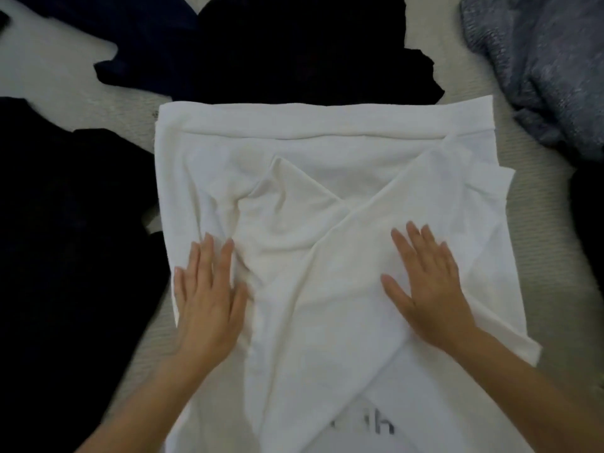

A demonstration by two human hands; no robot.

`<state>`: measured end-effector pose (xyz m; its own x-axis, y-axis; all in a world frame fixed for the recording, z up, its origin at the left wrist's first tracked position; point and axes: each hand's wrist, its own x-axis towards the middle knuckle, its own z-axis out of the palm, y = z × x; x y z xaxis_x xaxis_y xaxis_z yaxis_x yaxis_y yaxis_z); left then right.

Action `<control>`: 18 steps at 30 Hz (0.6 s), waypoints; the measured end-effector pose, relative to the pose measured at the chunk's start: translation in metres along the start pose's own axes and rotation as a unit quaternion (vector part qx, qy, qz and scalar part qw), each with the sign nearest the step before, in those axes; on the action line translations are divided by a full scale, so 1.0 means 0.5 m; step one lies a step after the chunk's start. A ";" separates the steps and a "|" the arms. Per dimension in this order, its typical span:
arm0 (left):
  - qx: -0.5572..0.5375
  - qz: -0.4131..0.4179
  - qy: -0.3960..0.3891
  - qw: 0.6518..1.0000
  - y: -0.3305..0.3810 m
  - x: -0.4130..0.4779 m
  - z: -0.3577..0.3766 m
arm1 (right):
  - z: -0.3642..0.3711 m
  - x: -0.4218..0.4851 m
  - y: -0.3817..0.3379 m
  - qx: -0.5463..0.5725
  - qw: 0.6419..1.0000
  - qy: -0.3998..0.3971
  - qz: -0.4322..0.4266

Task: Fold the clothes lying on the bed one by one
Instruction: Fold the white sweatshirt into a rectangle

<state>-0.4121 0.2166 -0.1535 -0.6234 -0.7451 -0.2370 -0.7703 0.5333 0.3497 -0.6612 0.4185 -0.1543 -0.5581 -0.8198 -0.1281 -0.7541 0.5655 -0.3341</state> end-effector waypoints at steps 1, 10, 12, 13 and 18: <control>0.017 -0.004 -0.007 1.000 -0.014 -0.032 0.006 | 0.014 -0.036 -0.006 -0.013 1.000 -0.011 0.001; 0.150 0.075 -0.048 0.985 -0.130 -0.117 -0.085 | 0.054 -0.284 -0.052 -0.034 0.994 -0.052 0.093; 0.121 0.034 -0.040 0.991 -0.132 -0.123 -0.086 | 0.051 -0.319 -0.054 -0.029 0.991 -0.068 0.111; 0.103 0.024 -0.030 0.994 -0.125 -0.139 -0.080 | 0.048 -0.342 -0.055 -0.034 0.990 -0.071 0.116; 0.055 0.124 -0.034 0.990 -0.084 -0.292 -0.006 | 0.047 -0.458 -0.030 -0.076 0.986 -0.078 0.125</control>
<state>-0.2884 0.3016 -0.1308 -0.8004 -0.5586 -0.2174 -0.5993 0.7405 0.3041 -0.5138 0.5956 -0.1416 -0.6813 -0.6508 -0.3351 -0.6501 0.7484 -0.1317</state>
